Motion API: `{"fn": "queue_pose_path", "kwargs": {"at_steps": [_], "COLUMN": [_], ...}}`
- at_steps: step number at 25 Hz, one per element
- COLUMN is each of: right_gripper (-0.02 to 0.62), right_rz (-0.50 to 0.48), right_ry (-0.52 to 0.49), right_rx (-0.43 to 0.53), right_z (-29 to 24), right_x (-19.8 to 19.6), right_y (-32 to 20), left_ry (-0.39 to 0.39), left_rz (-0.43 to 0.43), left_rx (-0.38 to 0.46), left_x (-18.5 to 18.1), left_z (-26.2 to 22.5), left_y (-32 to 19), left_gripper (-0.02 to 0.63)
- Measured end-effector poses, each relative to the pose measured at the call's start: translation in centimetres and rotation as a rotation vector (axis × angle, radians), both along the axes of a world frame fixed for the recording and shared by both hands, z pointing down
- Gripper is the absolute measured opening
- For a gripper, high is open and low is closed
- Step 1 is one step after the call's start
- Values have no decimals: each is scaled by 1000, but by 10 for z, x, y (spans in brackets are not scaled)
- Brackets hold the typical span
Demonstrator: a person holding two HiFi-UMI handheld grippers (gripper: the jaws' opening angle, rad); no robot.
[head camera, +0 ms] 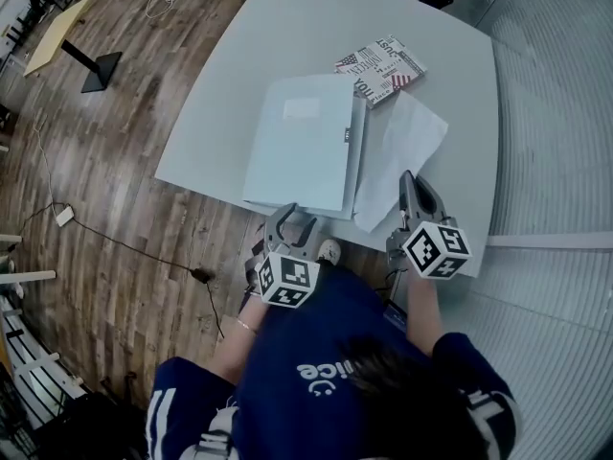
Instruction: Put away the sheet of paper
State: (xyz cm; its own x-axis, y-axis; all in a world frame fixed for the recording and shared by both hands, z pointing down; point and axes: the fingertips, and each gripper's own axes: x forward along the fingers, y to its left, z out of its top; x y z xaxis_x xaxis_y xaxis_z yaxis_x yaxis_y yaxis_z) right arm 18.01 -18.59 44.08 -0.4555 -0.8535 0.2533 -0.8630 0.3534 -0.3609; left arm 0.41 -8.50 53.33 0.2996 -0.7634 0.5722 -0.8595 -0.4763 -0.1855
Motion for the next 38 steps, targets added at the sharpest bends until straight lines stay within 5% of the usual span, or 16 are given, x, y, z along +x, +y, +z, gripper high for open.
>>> {"fn": "queue_pose_path", "kwargs": {"at_steps": [7, 13, 19, 23, 30, 38], "right_gripper": [9, 9, 9, 9, 9, 9], "right_rz": [-88, -114, -89, -61, -48, -105], "right_ry": [-16, -26, -15, -17, -3, -4], "right_rx": [5, 6, -11, -31, -48, -2], "right_z": [0, -2, 5, 10, 12, -11], "right_x": [-8, -13, -4, 6, 8, -24], "right_y": [-22, -30, -34, -33, -40, -55], "left_ry": [-33, -120, -43, 17, 114, 334], "left_rz": [-124, -110, -45, -76, -251, -542], "left_rx": [61, 85, 165, 191, 266, 315], "left_x": [-13, -14, -2, -7, -52, -138], "left_z": [-13, -5, -30, -48, -97, -111], "left_y": [-13, -25, -44, -49, -57, -55], "left_gripper": [193, 193, 183, 125, 41, 20]}}
